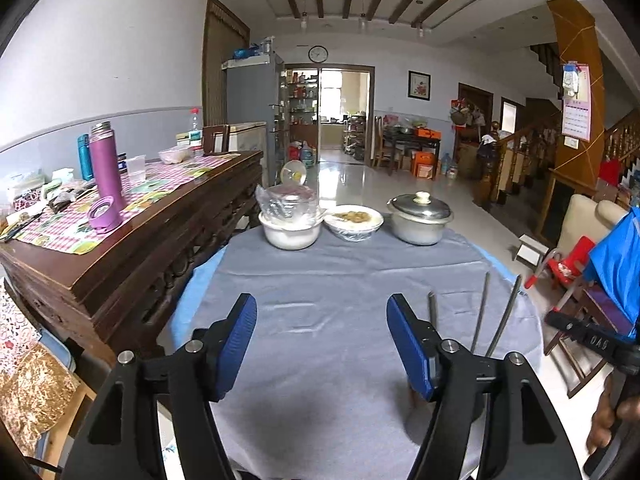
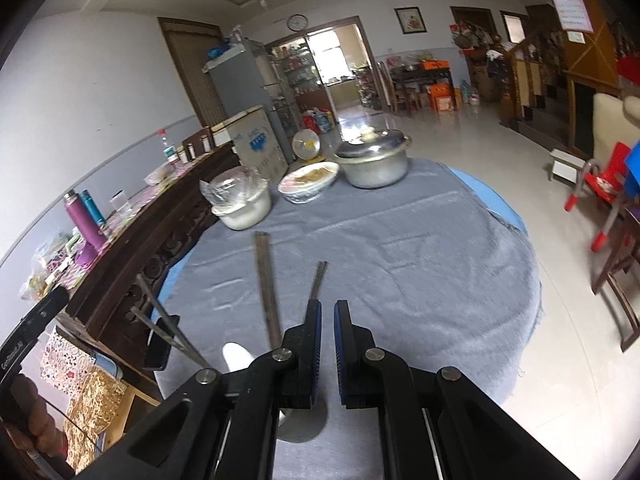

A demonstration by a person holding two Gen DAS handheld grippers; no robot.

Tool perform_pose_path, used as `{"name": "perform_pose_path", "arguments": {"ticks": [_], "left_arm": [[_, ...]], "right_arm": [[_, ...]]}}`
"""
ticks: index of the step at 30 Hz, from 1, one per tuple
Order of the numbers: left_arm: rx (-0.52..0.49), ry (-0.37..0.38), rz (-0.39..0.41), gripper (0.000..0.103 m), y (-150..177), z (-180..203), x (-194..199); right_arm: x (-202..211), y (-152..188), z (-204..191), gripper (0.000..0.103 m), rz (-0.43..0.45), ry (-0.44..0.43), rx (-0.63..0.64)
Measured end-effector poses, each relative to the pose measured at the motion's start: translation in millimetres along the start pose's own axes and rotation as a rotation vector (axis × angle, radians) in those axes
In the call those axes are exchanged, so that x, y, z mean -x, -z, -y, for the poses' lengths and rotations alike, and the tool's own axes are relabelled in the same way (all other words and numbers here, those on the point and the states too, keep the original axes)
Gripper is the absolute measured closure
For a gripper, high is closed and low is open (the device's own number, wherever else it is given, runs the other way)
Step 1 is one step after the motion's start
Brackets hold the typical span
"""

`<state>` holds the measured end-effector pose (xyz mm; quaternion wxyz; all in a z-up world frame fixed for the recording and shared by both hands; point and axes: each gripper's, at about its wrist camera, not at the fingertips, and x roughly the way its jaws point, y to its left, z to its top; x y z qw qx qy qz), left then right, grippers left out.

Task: Organize utensils
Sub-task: 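Withdraw both open tools from the holder cup and swing back over the cloth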

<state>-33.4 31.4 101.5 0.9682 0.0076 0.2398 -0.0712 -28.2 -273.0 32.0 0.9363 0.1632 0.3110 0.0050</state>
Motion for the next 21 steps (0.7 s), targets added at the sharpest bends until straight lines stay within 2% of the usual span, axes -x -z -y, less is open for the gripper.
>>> {"name": "perform_pose_path", "arguments": {"ticks": [5, 11, 17, 19, 21], "left_arm": [[-0.005, -0.058, -0.022, 0.034, 28, -22, 11], [0.064, -0.128, -0.143, 0.034, 63, -57, 9], [0.055, -0.153, -0.217, 0.034, 79, -57, 10], [0.038, -0.144, -0.227, 0.034, 84, -50, 12], [0.028, -0.129, -0.233, 0.034, 87, -43, 14]], "right_arm": [[8, 6, 24, 0.096, 0.001, 0.026, -0.018], [8, 14, 49, 0.095, -0.027, 0.048, -0.055], [6, 22, 55, 0.095, -0.043, 0.032, -0.070], [5, 27, 57, 0.093, -0.049, 0.009, -0.080], [5, 33, 59, 0.081, -0.053, -0.001, -0.084]]}}
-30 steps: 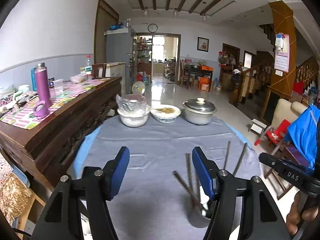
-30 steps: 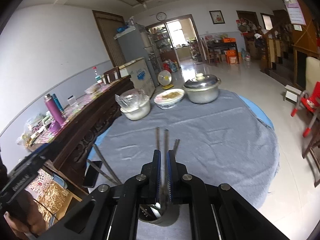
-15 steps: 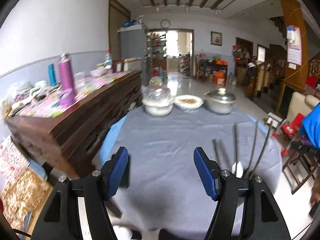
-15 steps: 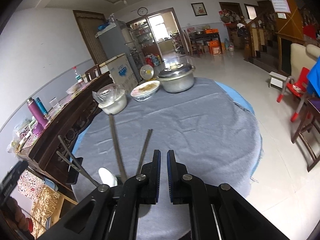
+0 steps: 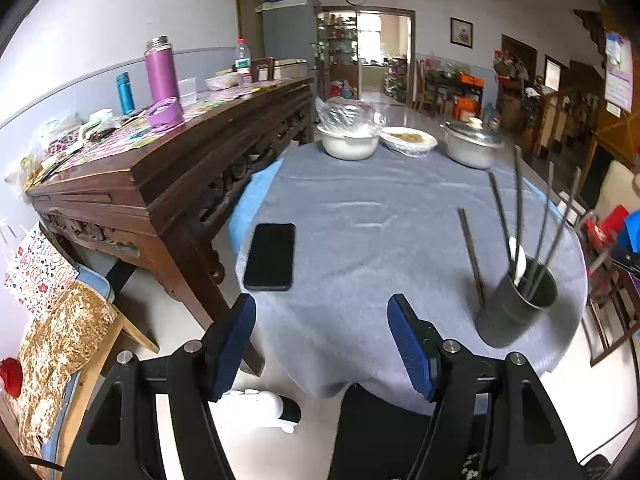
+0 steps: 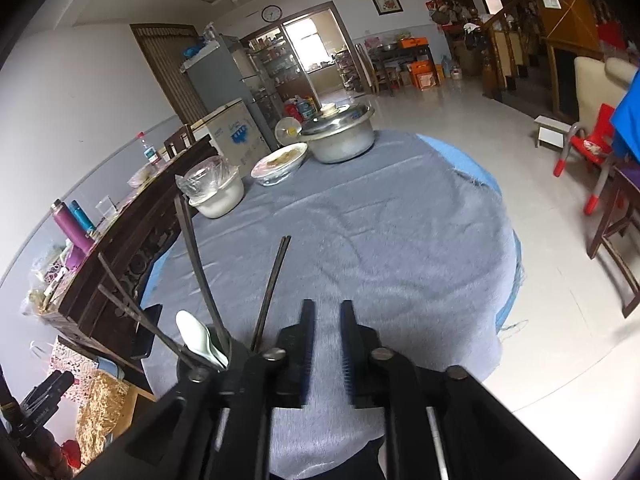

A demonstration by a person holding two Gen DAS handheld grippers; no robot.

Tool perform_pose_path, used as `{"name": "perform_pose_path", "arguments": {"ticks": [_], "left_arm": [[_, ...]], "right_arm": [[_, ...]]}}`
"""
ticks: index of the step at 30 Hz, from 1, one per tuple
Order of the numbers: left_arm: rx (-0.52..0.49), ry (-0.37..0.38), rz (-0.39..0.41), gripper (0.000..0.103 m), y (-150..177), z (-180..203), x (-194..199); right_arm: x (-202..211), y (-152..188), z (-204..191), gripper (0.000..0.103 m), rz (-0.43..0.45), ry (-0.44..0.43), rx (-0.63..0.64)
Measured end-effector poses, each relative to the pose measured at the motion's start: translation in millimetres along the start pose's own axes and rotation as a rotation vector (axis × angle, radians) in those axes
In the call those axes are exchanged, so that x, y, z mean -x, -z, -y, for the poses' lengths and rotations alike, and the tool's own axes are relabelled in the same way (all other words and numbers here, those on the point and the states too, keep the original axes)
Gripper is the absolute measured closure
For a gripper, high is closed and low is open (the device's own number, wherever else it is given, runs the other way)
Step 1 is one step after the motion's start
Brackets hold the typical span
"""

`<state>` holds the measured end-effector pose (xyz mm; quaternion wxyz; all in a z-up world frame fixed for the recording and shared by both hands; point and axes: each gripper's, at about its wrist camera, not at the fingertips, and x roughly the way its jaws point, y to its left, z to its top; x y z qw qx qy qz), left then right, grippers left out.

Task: Organize utensils
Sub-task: 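Withdraw both open tools from the holder cup and swing back over the cloth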

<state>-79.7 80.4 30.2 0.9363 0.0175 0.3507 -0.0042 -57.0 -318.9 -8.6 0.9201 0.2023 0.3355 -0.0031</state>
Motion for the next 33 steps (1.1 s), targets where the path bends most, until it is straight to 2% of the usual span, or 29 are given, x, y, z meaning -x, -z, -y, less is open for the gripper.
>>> {"name": "perform_pose_path", "arguments": {"ticks": [2, 8, 15, 21, 28, 30, 33], "left_arm": [[-0.009, 0.013, -0.004, 0.034, 0, 7, 1], [-0.066, 0.020, 0.011, 0.034, 0, 31, 14], [-0.146, 0.005, 0.009, 0.034, -2, 65, 28], [-0.278, -0.024, 0.031, 0.034, -7, 115, 44], [-0.523, -0.066, 0.090, 0.033, 0, 186, 59], [-0.569, -0.066, 0.098, 0.033, 2, 202, 60], [-0.583, -0.064, 0.090, 0.033, 1, 218, 57]], "right_arm": [[0, 6, 2, 0.076, -0.005, -0.025, -0.009], [5, 21, 10, 0.076, 0.011, -0.048, -0.007], [15, 38, 46, 0.076, 0.043, -0.104, -0.093], [24, 47, 81, 0.075, 0.101, -0.170, -0.175], [20, 52, 106, 0.075, 0.122, -0.229, -0.215], [17, 50, 112, 0.075, 0.116, -0.244, -0.221], [9, 46, 121, 0.075, 0.099, -0.268, -0.226]]}}
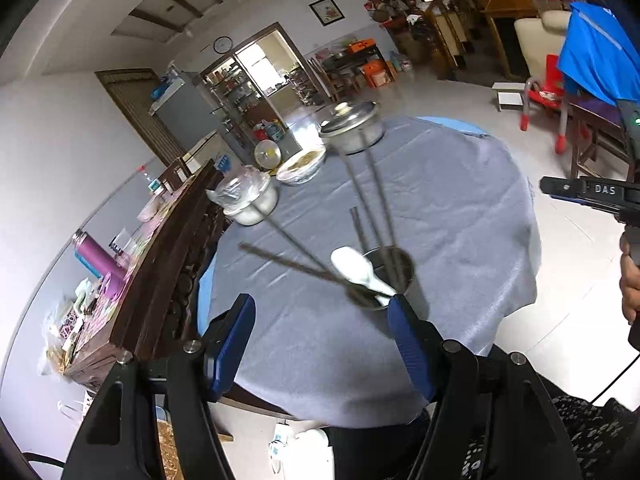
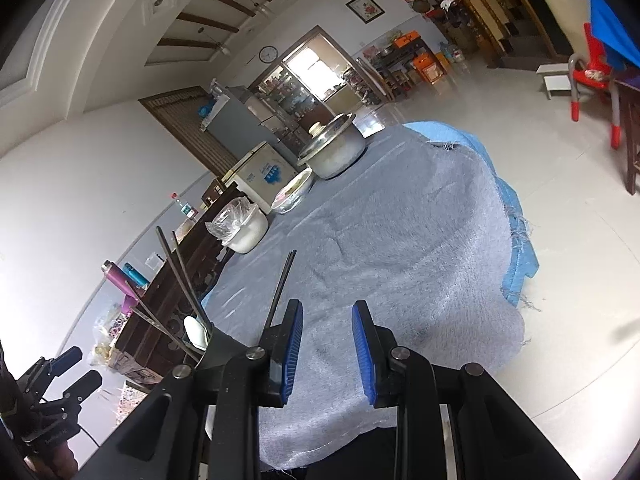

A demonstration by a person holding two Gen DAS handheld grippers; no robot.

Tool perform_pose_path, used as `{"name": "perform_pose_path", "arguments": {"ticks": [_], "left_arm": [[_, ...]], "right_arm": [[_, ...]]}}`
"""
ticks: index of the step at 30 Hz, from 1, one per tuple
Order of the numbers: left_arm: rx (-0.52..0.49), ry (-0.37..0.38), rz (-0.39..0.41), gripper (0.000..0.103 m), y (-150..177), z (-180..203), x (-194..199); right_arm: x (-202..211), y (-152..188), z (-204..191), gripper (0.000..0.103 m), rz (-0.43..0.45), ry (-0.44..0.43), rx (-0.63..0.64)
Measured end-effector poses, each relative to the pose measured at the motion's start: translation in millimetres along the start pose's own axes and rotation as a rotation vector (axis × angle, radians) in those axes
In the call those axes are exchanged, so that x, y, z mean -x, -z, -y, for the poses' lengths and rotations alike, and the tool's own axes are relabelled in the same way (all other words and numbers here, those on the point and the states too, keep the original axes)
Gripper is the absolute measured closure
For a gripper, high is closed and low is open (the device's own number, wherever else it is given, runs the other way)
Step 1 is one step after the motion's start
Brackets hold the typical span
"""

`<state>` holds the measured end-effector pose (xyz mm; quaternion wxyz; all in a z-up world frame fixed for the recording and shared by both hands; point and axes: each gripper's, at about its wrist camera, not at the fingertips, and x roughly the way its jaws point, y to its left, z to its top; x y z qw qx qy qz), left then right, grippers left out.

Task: Organize utensils
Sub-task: 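Withdraw both open tools from the holder cup and swing back over the cloth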

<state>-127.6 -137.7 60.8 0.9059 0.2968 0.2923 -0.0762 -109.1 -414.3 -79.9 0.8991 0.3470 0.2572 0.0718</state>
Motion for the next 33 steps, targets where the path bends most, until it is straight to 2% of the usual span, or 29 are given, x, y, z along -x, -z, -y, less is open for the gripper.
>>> {"name": "perform_pose_path", "arguments": {"ticks": [4, 9, 16, 20, 22, 25, 29, 33], "left_arm": [[0.030, -0.020, -0.047, 0.033, -5, 7, -10], [0.089, -0.079, -0.126, 0.033, 5, 4, -14], [0.204, -0.183, -0.195, 0.033, 40, -27, 1], [0.284, -0.176, -0.174, 0.033, 47, -50, 3], [0.321, -0.150, -0.148, 0.033, 46, -62, 1], [0.381, -0.116, -0.093, 0.033, 38, -85, -9], [0.457, -0.048, -0.023, 0.033, 24, -111, -23], [0.464, -0.020, 0.039, 0.030, 14, -125, -42]], "right_arm": [[-15, -9, 10, 0.073, -0.035, -0.026, 0.002], [-44, -24, 9, 0.073, -0.086, -0.081, 0.025], [-82, -24, -29, 0.073, -0.133, -0.184, 0.062], [-75, -13, -56, 0.073, -0.125, -0.212, 0.101], [-63, -9, -66, 0.073, -0.111, -0.201, 0.124], [-37, -7, -69, 0.073, -0.071, -0.140, 0.155], [1, -16, -61, 0.073, -0.007, -0.029, 0.161], [23, -28, -51, 0.073, 0.036, 0.090, 0.142]]}}
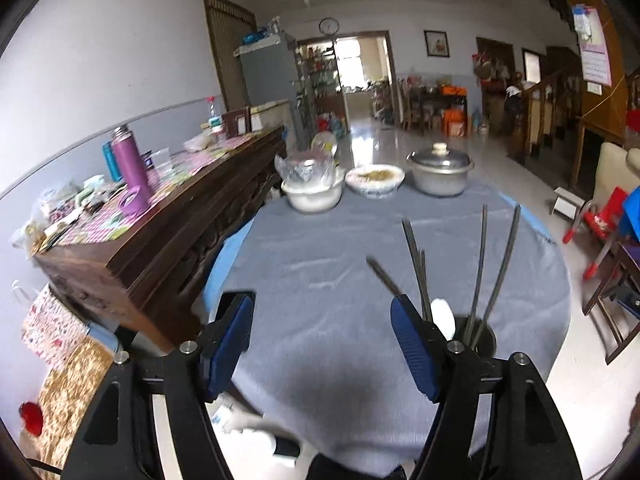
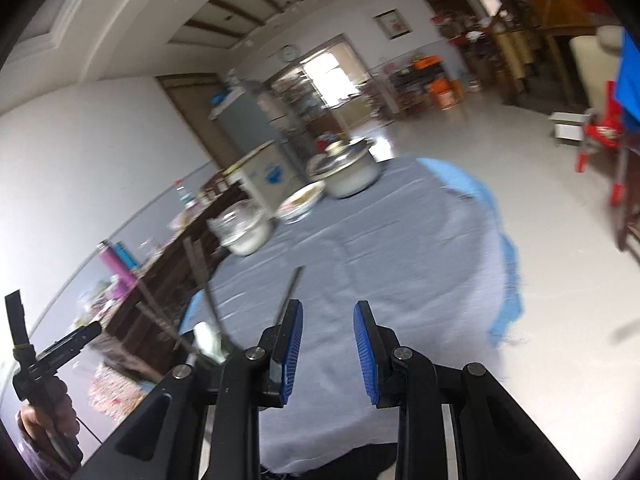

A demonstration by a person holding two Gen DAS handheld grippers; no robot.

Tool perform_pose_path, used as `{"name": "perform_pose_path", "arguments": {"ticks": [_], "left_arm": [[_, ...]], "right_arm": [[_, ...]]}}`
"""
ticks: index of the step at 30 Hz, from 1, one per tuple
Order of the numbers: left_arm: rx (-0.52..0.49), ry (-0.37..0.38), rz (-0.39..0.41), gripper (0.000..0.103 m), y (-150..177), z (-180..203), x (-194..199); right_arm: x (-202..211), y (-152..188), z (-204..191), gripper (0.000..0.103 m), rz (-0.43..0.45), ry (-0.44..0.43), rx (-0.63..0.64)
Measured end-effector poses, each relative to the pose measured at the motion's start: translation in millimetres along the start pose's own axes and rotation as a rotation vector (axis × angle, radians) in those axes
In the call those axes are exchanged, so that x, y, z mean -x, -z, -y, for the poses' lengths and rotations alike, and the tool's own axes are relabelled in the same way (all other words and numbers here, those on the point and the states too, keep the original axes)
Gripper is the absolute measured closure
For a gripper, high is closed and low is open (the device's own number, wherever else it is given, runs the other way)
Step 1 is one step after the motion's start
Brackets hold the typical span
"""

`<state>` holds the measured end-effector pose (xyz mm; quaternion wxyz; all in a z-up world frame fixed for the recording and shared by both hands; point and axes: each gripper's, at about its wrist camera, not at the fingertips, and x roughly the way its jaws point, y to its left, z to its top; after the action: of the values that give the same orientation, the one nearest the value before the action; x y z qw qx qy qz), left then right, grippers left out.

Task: Organize utensils
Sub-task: 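Withdraw both open tools from the holder cup and swing back over the cloth, then move both open tools over the last loose chopsticks on the cloth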

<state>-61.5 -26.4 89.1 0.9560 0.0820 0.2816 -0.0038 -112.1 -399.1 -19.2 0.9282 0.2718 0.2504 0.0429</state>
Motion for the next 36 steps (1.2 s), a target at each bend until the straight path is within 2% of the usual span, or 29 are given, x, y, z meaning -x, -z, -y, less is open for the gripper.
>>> {"name": "perform_pose_path", "arguments": {"ticks": [4, 6, 9, 16, 18, 22, 25, 29, 36], "left_arm": [[-0.009, 0.025, 0.015, 0.027, -5, -6, -25], [0.002, 0.032, 0.012, 0.027, -5, -13, -39], [0.023, 0.033, 0.007, 0.027, -6, -28, -57], [0.074, 0.035, -0.036, 0.026, -2, -68, -97], [0.078, 0.033, -0.056, 0.026, 3, -71, -109], [0.091, 0.071, -0.121, 0.026, 15, -70, -137], [0.095, 0.098, -0.155, 0.026, 20, -67, -156], [0.116, 0.137, -0.192, 0.026, 22, -65, -179], [0.136, 0.176, -0.216, 0.026, 21, -63, -208]], "right_arm": [[-13, -16, 6, 0.073, -0.029, 0.033, -0.047], [-37, -25, -1, 0.073, -0.071, 0.058, -0.045], [-74, -33, -13, 0.073, -0.137, 0.047, -0.037], [-190, -52, -43, 0.073, -0.310, -0.029, 0.014], [-234, -53, -50, 0.073, -0.384, -0.076, 0.021], [-302, -46, -66, 0.073, -0.504, -0.103, 0.021], [-339, -43, -79, 0.073, -0.545, -0.106, 0.025], [-385, -40, -93, 0.073, -0.571, -0.046, 0.048], [-424, -38, -96, 0.085, -0.590, 0.087, 0.094]]}}
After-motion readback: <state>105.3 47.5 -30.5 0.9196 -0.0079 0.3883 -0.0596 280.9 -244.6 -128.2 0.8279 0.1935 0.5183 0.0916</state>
